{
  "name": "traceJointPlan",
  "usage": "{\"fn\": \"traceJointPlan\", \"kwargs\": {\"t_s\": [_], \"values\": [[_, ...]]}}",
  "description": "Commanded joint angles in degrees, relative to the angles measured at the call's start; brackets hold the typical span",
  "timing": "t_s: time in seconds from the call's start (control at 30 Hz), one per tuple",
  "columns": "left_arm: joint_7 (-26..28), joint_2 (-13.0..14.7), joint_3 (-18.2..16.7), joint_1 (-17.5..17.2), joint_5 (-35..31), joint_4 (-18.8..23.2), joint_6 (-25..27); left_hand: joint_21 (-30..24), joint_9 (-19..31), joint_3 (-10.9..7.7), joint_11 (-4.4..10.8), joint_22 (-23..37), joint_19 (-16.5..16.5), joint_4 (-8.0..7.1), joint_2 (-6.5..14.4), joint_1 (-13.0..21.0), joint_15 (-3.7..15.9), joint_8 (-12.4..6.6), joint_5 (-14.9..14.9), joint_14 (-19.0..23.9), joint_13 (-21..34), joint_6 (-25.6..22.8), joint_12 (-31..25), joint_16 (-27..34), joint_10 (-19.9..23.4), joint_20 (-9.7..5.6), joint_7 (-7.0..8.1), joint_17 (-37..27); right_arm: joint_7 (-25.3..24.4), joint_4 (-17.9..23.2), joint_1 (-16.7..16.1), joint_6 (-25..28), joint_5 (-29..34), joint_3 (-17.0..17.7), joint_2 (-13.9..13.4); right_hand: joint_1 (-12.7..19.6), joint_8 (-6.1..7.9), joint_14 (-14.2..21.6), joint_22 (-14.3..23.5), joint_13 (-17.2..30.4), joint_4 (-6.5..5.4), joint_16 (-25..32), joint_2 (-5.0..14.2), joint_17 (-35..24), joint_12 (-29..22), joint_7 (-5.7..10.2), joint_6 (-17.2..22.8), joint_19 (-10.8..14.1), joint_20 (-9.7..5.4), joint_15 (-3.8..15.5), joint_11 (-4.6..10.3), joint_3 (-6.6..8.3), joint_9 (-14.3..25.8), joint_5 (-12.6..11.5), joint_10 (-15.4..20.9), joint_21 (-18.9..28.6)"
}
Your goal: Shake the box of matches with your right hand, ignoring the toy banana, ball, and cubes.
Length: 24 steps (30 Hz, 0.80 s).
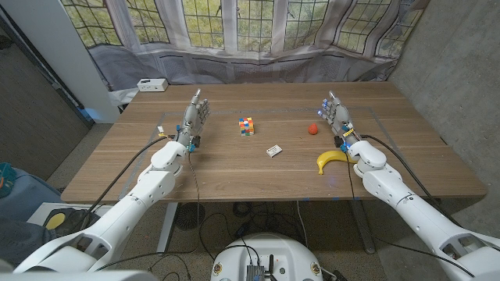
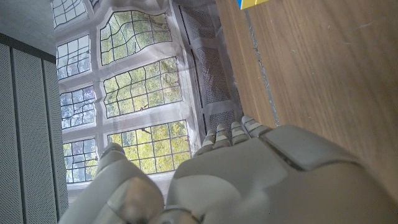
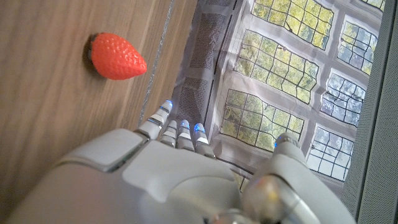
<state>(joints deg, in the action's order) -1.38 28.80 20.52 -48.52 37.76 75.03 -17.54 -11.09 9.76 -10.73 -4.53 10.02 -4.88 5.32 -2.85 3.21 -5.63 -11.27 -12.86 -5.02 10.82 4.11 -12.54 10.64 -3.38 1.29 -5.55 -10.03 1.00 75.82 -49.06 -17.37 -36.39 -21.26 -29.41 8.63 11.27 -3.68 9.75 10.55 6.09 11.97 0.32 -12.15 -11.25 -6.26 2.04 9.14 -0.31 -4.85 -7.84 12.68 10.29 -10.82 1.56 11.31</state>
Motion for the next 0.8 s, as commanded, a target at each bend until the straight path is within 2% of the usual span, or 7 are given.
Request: {"fn": "traceJointPlan", "kwargs": {"t_s": [0.03,0.47,0.63,0.7,0.8], "values": [[-0.36,-0.66,-0.09,-0.27,0.67,0.23,-0.84,-0.18,0.27,-0.49,-0.35,0.14,-0.62,0.06,0.26,0.88,-0.14,-0.31,-0.15,-0.16,0.10,0.01,-0.19,0.33,-0.27,-0.07,-0.46,-0.27,-2.01,1.33,-1.88,-2.43,1.18,0.22,0.40,0.80,0.55,0.41,0.16,0.15,0.03,0.35,0.34,-0.05,-0.53,0.07,0.55,0.77,0.23,-0.64,-0.29,0.53,0.31,-0.33,0.58,0.27],[1.18,1.21,-0.75,-2.35,-0.29,4.51,-0.90,0.01,0.28,-0.63,-0.20,0.14,-1.17,0.19,0.71,1.32,-0.06,-0.43,-0.05,0.25,0.11,-1.04,-0.35,0.39,0.50,0.95,-0.22,-0.26,-2.37,2.45,-2.73,-5.97,3.69,0.28,-0.19,1.74,0.70,1.74,0.16,0.20,0.51,0.67,1.10,0.08,-0.94,0.59,1.68,2.01,0.07,0.00,0.47,0.99,0.33,-0.26,2.19,0.56],[1.18,1.02,-0.64,-2.39,-0.50,4.70,-1.36,0.01,0.29,-0.75,0.00,0.15,-1.21,0.27,1.00,1.59,-0.05,-0.51,0.01,0.60,0.11,-1.64,-0.43,0.46,0.93,1.11,-0.20,-0.24,-3.36,3.27,-3.36,-7.68,5.04,0.56,-0.33,2.56,1.56,3.06,0.17,0.25,0.99,0.95,1.53,0.18,-1.05,1.04,4.69,3.15,0.04,0.52,1.52,1.29,0.42,-0.09,3.17,0.75],[1.63,0.55,-0.59,-2.36,-0.68,4.49,-1.73,-0.37,0.30,-0.95,-0.19,0.14,-0.19,0.42,1.44,2.04,-0.11,-0.56,0.13,1.29,0.11,-2.48,-0.66,0.58,1.91,-0.36,-0.40,-0.22,-3.48,3.66,-3.54,-7.88,5.53,0.56,-0.62,2.71,1.68,3.58,0.18,0.25,1.08,1.10,1.61,0.18,-1.18,1.25,5.28,3.53,-0.06,0.79,1.92,1.33,0.45,-0.04,3.74,0.83],[1.81,-0.26,-0.56,-2.39,-0.33,4.19,-2.19,-0.87,0.31,-1.09,-0.31,0.12,1.51,0.64,1.77,2.51,0.19,-0.94,0.36,3.04,0.10,-4.46,-1.09,0.98,3.60,-1.28,-0.47,-0.20,-3.37,4.31,-3.82,-7.85,5.65,0.64,-1.01,2.87,1.69,3.83,0.18,0.26,1.16,1.14,1.71,0.20,-1.22,1.60,5.52,3.62,0.00,0.83,2.39,1.40,0.46,-0.01,4.00,0.80]]}}
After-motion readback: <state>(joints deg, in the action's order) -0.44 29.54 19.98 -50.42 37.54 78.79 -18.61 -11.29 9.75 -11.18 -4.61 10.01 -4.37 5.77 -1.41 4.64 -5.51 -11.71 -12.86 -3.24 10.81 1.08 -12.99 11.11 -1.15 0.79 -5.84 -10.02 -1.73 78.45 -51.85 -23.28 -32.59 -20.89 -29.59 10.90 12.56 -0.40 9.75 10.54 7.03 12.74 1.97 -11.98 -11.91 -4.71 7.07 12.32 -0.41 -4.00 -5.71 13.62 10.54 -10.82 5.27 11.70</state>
